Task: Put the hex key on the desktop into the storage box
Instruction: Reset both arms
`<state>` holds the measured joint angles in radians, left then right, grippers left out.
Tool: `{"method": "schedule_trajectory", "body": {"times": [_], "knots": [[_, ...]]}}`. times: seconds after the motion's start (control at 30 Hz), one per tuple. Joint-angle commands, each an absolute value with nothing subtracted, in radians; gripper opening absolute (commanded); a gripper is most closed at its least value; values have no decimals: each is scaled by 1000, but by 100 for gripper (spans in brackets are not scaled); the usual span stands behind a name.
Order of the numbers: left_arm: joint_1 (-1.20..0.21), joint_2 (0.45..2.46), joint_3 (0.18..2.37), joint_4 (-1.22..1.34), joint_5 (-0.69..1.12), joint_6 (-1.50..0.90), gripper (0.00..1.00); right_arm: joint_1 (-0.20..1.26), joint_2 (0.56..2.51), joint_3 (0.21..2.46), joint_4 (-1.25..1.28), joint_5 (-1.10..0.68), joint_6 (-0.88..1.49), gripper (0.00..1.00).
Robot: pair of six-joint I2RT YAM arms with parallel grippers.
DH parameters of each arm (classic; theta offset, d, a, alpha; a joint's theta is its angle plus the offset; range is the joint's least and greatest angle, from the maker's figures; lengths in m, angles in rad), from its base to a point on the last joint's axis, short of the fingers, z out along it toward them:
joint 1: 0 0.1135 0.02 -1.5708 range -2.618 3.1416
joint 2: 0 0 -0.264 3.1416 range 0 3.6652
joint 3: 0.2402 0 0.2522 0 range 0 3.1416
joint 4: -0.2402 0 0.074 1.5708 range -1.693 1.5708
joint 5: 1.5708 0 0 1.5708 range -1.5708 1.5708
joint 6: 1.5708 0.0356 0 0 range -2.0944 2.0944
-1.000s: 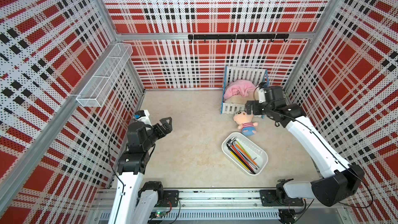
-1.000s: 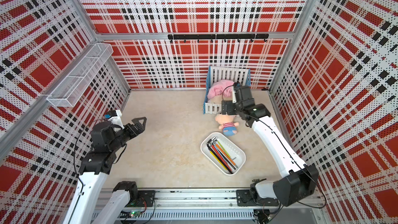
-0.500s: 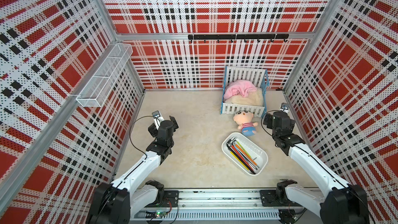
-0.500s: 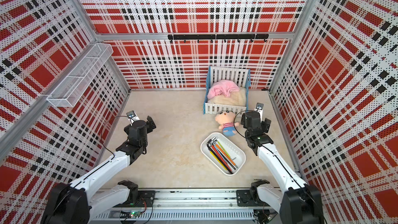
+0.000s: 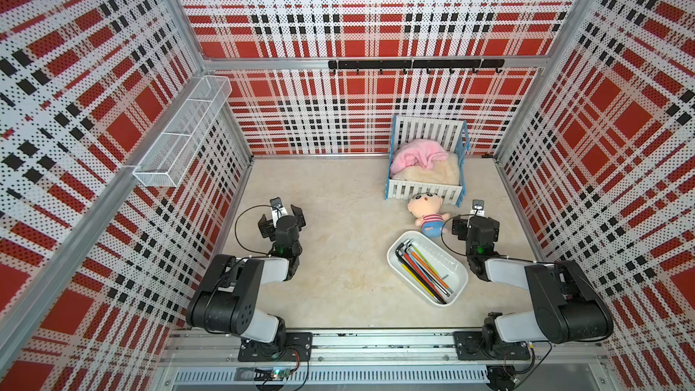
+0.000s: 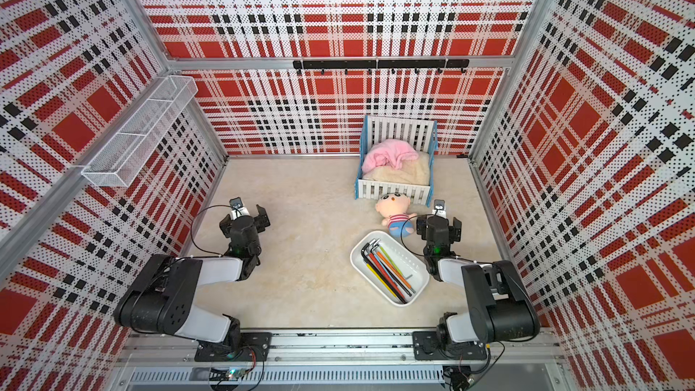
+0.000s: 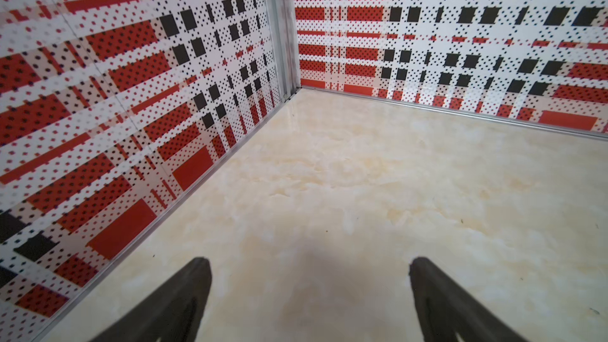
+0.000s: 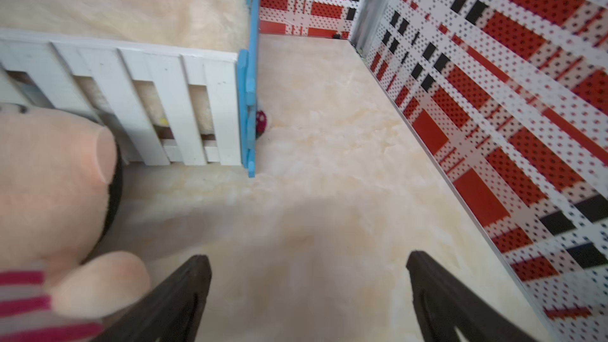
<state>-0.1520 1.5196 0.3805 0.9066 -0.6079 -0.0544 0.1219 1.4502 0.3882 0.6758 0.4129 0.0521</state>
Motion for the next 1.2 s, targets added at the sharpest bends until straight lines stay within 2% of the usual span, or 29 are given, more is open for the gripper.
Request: {"method": "schedule_trajectory", "body": {"times": [0.0, 0.2, 0.3, 0.4, 0.43, 0.5, 1.17], "knots": [[-146, 1556, 361, 1122, -588, -2, 99, 99, 1502, 411, 856, 254, 22, 100], [-131, 1512, 252, 1259, -587, -31, 99, 77, 1499, 306, 1032, 221, 43, 100], [-101, 1502, 190, 1352, -513, -50, 99, 78, 1554, 234, 1226, 249, 45, 100], [-90, 1584, 172, 1485, -482, -40, 99, 79, 1554, 271, 1153, 278, 56, 100], [-81, 1577, 190, 1443, -470, -48, 99, 75, 1547, 305, 1072, 289, 71, 100], [-55, 1570, 211, 1379, -438, -74, 99, 61, 1552, 303, 1087, 268, 78, 100], [-57, 1564, 201, 1388, -442, -72, 99, 57, 1545, 302, 1081, 257, 83, 100]]}}
